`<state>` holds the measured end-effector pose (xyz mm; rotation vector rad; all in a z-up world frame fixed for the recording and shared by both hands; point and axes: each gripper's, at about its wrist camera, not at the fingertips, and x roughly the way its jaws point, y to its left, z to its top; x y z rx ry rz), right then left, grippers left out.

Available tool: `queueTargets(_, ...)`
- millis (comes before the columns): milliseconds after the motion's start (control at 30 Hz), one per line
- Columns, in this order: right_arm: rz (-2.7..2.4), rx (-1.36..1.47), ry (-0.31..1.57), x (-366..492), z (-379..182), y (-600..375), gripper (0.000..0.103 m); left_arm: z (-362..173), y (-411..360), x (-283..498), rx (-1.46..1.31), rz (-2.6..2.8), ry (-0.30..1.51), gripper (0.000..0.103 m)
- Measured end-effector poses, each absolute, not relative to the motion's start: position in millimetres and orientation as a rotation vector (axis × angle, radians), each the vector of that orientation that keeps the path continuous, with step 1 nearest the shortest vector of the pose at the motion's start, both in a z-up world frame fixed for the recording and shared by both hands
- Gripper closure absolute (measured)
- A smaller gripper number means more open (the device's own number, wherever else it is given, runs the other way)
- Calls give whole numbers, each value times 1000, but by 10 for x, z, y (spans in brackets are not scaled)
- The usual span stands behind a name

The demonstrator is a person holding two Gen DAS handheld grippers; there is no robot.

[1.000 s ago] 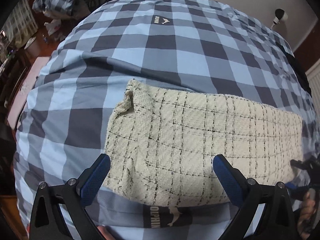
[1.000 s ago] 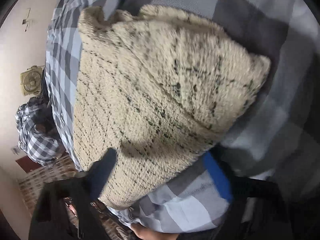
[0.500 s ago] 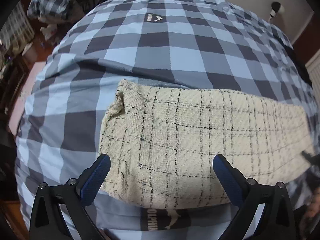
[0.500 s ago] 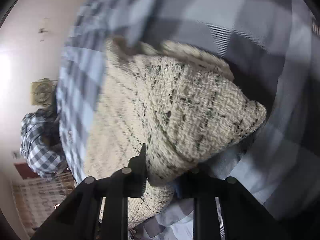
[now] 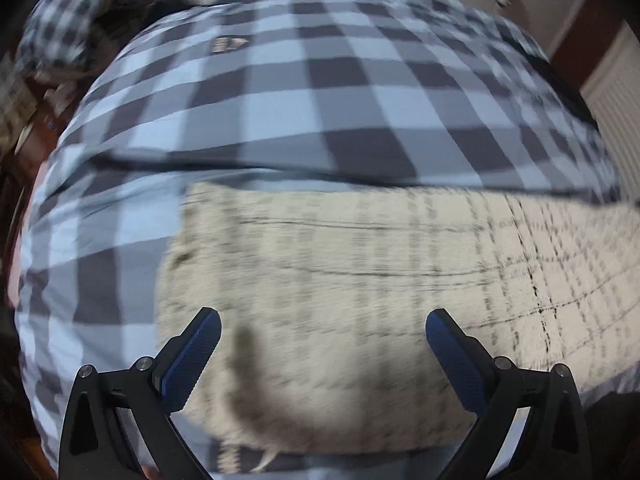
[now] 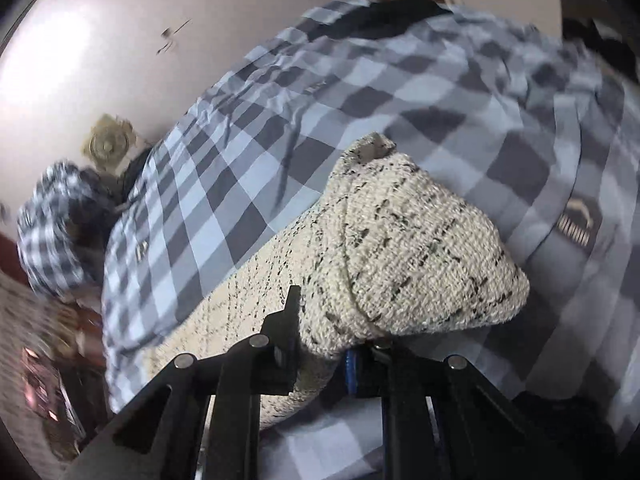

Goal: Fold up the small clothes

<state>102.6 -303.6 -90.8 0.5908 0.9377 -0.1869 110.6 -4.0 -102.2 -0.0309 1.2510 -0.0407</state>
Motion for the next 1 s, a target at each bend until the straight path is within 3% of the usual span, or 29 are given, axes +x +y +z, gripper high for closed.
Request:
queueTargets(233,-176,304,874,1023,-632,-2548,91,-1444,-637,1133,284,-19,1234,0)
queueTargets(467,-81,-58,769,975,-379,-1714,91,-1395,-416,1181,204,-91,1337,0)
queueTargets(567,-33,-168,721,945,-294,-1392,91,-1130,-21,1222,59,-149,1350,1)
queueTargets(767,111,-343,685,930,-273,-593,90,-390,1280,1174,-89,156,1150,0)
queueTargets(933,265,-363,773,1048,-736,-11,88,-108,2000,940,-53,408,1044,0)
queueTargets(1000,318,-316,866,1194,-1109,85,81,-124,2235,847,-86,462,1039,0)
